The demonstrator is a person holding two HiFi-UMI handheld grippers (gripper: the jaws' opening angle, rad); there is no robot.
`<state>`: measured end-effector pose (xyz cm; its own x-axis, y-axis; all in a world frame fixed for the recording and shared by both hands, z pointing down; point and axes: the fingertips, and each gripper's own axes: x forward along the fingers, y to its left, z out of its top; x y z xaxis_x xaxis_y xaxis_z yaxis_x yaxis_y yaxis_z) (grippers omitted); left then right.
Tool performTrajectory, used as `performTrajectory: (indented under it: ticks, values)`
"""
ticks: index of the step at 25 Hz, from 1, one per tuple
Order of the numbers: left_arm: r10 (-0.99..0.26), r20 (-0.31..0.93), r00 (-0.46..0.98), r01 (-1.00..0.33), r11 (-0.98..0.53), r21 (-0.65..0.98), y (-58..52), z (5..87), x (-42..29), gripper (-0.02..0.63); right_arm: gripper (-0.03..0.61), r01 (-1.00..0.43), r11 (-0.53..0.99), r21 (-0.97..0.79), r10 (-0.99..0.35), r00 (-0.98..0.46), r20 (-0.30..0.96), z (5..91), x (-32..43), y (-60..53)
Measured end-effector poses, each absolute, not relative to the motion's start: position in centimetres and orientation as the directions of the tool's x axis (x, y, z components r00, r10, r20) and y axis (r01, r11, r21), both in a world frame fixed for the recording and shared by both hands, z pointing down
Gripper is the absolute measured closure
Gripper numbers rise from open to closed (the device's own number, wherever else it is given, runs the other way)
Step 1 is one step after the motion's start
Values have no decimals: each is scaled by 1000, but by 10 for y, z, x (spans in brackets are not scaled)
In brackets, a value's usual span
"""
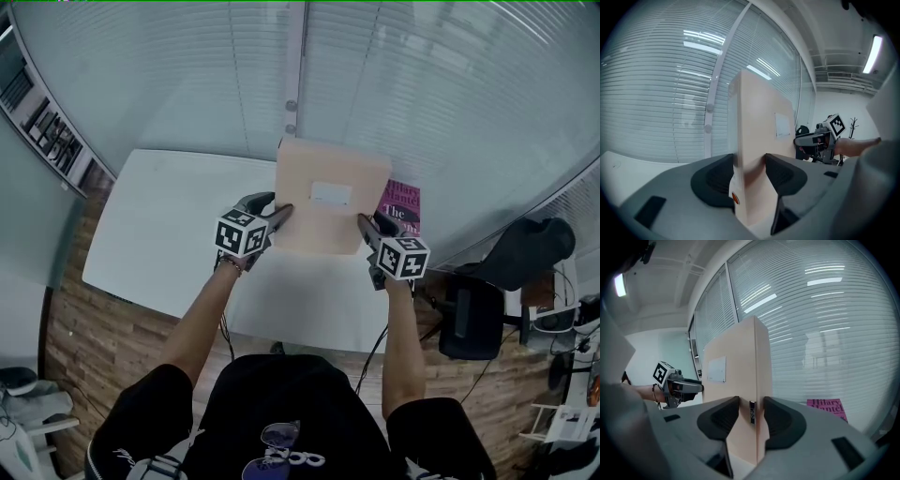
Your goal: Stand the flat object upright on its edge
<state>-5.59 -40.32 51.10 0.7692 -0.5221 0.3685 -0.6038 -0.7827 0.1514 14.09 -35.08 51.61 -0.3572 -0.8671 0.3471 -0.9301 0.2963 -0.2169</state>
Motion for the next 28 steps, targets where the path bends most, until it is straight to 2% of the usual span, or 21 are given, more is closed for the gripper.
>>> performTrajectory:
  ticks: [28]
  values:
    - [-481, 380, 790, -562, -816, 135, -460, 518, -5, 385, 402, -951, 222, -215, -896, -286, 339, 525, 190, -398]
